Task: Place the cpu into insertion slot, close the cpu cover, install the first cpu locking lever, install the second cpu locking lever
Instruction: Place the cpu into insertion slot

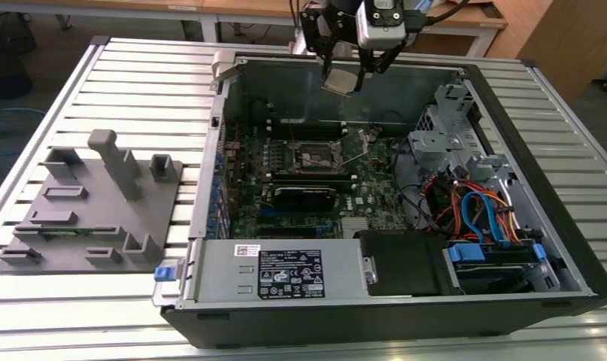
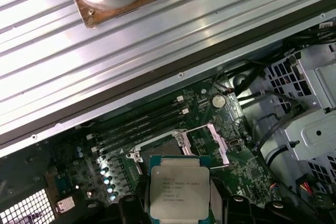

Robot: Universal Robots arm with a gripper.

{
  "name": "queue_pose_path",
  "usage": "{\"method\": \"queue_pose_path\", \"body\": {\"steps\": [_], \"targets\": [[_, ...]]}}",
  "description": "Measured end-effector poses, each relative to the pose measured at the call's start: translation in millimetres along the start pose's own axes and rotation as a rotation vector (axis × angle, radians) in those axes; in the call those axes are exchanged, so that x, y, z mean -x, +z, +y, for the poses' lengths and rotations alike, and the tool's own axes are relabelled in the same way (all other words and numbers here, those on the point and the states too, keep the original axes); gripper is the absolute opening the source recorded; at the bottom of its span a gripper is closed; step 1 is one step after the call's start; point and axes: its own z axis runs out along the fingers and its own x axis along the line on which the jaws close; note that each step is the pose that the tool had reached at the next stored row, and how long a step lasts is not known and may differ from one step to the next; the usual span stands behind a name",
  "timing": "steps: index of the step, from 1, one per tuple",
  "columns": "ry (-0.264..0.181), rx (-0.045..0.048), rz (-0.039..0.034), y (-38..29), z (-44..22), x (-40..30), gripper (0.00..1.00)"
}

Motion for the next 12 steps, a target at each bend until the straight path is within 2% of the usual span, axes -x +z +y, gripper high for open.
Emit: {"method": "queue_pose_path", "body": {"steps": [12], "targets": [[0.002,0.0002,-0.0002,0.1,0.0,0.0,0.54]]}}
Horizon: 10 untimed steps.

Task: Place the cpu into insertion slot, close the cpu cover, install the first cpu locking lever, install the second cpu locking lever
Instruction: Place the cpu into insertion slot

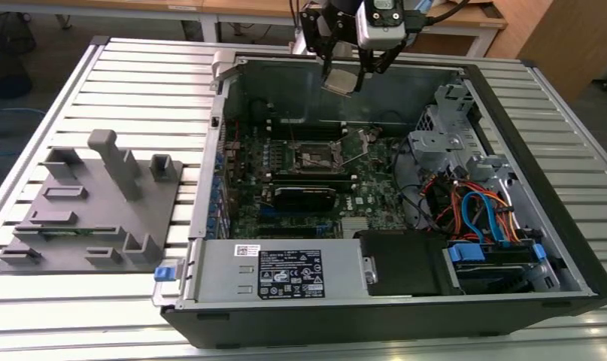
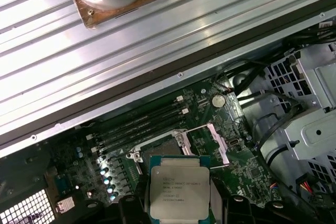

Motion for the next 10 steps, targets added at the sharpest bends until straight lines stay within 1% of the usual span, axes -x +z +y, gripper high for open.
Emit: {"method": "queue_pose_path", "body": {"steps": [10], "targets": [[0.038,0.0007,-0.0033,0.2,0.0,0.0,0.54]]}}
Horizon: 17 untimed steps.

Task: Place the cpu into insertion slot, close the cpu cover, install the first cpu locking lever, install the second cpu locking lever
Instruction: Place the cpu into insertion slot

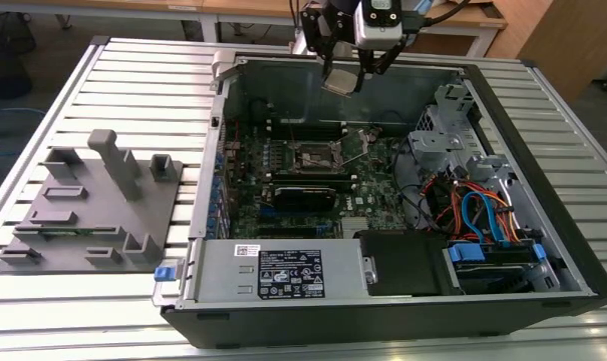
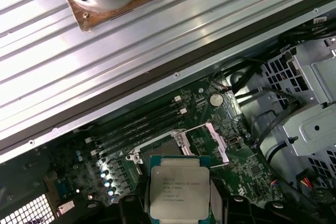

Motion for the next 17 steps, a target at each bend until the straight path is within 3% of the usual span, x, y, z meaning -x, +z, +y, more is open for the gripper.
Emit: {"method": "queue_pose_path", "body": {"steps": [11,17], "targets": [[0.044,0.0008,-0.0039,0.2,0.0,0.0,0.54],[0.047,0.0009,-0.0041,0.3,0.0,0.0,0.54]]}}
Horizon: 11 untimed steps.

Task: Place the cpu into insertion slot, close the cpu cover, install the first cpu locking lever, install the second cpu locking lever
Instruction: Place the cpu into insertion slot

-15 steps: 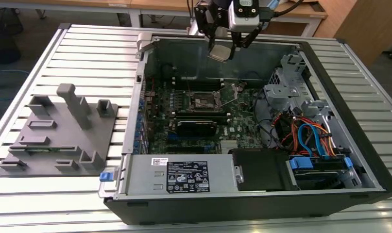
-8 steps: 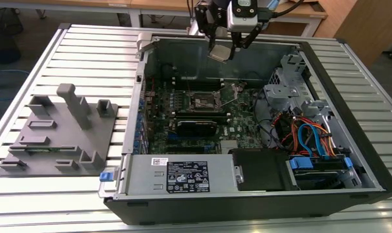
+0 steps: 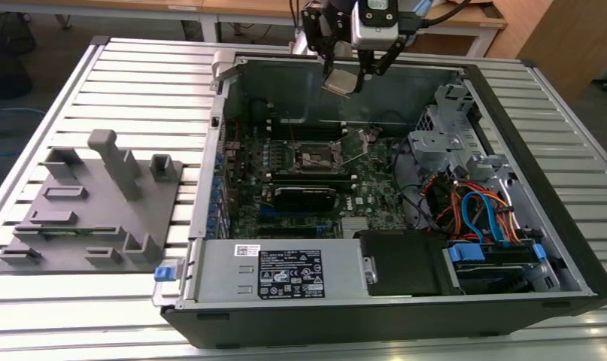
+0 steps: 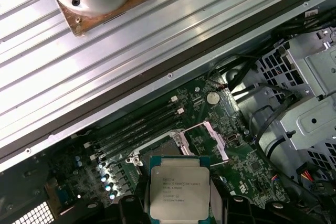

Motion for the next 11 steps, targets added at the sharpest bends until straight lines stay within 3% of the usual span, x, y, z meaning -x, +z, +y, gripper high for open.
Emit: {"method": "queue_pose_path", "body": {"steps": [11], "targets": [[0.007,0.0002,-0.0006,0.0,0.0,0.0,0.54]]}}
